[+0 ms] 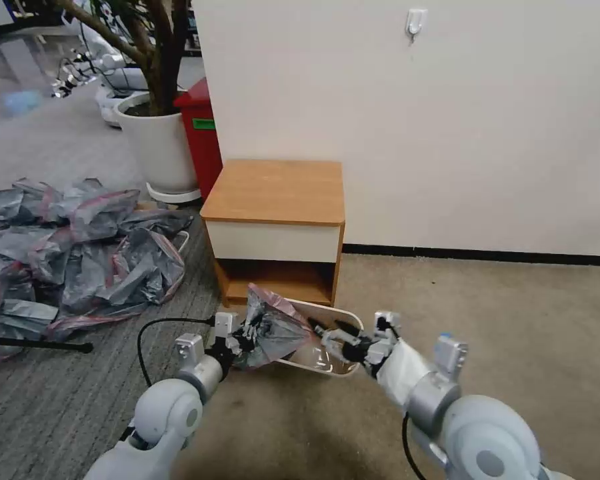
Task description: Pick up the garbage bag from the table and place it over the trash can.
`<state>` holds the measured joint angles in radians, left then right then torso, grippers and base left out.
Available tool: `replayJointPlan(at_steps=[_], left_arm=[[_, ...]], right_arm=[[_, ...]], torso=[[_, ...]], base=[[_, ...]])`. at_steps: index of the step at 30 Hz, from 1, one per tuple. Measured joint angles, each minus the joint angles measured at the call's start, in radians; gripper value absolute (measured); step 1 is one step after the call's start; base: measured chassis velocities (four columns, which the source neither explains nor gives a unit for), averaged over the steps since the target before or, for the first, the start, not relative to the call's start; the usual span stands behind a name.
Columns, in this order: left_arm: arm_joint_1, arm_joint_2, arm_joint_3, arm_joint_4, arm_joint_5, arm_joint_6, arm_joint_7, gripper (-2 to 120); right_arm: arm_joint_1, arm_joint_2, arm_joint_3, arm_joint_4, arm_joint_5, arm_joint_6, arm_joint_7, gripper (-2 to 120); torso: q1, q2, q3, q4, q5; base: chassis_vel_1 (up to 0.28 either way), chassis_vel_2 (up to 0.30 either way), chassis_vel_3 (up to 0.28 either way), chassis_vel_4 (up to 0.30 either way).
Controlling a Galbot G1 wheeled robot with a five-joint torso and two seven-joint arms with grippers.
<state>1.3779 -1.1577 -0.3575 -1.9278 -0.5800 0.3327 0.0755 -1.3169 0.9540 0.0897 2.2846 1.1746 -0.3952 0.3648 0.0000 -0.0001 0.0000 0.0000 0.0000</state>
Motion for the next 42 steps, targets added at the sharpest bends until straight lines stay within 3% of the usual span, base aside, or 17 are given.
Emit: replayJointPlan(at_steps=[5,23,36,42], left_arm=[[0.026,-0.002,-0.011,-0.004,0.045,-0.032,0.049,6],[0.052,-0.034,-0.008,-0.018,0.081,-0.044,0.055,6],[0.074,-0.044,-0.007,-0.035,0.096,-0.049,0.056,6],[0.089,-0.05,-0.007,-0.042,0.102,-0.052,0.057,6]], right_arm=[[0.069,0.014,-0.05,-0.068,-0.021,0.0,0.013,76],[0.12,0.037,-0.141,-0.181,-0.092,0.005,0.036,77],[0.186,0.033,-0.203,-0.269,-0.057,-0.005,0.06,77],[0.227,0.042,-0.224,-0.293,0.025,-0.026,0.087,77]], torso=[[0.0,0.0,0.0,0.0,0.0],[0.0,0.0,0.0,0.0,0.0],[0.0,0.0,0.0,-0.0001,0.0],[0.0,0.0,0.0,0.0,0.0]], base=[[0.0,0.0,0.0,0.0],[0.0,0.0,0.0,0.0],[0.0,0.0,0.0,0.0],[0.0,0.0,0.0,0.0]])
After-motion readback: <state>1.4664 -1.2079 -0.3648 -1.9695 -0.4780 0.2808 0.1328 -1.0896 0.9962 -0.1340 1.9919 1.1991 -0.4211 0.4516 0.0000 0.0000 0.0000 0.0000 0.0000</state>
